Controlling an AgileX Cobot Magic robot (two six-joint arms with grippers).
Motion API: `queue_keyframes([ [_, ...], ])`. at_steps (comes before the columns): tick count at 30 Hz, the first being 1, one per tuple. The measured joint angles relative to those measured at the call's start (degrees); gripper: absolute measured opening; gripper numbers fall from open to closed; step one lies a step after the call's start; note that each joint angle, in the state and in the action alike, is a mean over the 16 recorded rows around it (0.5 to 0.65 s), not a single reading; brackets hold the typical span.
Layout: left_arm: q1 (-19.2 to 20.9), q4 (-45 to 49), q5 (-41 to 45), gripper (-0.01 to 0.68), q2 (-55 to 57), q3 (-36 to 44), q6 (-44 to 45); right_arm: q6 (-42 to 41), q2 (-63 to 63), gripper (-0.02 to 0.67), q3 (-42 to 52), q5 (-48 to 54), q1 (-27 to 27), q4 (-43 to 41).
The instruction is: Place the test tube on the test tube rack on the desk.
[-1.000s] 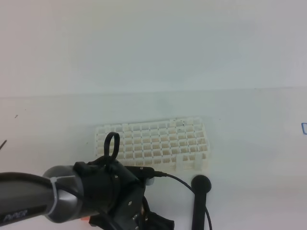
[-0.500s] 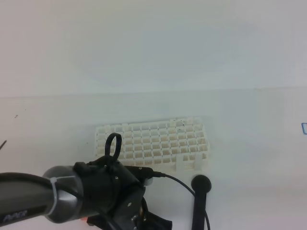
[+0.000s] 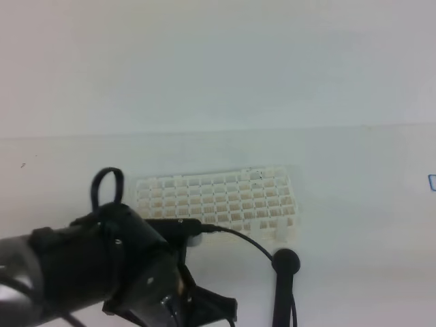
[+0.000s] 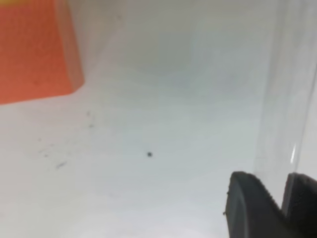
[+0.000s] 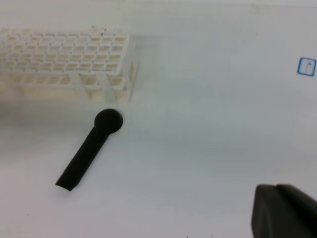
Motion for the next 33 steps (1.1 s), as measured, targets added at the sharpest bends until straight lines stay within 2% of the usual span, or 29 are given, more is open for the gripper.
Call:
queue_keyframes([
  [8, 0.0, -0.11, -1.48, 0.112, -13.44, 0.06, 0.25, -7.06, 0.54, -0.001, -0.06, 0.07, 0.0, 6.91],
  [18, 0.0, 6.04, -11.4, 0.112, -26.92, 0.5, 3.88, -25.61, 8.88, -0.001, -3.73, 2.43, 1.36, 31.72],
  [24, 0.0, 10.18, -23.86, 0.112, -29.68, 3.57, 6.01, -35.82, 18.86, -0.001, -9.48, 3.83, 4.8, 42.38],
  [29, 0.0, 11.99, -38.19, 0.112, -30.01, 8.75, 6.36, -42.98, 27.12, 0.003, -14.53, 3.28, 8.5, 46.29],
  [33, 0.0, 12.43, -50.88, 0.112, -29.77, 13.63, 6.45, -48.7, 32.58, 0.036, -17.76, 2.05, 10.86, 49.53],
])
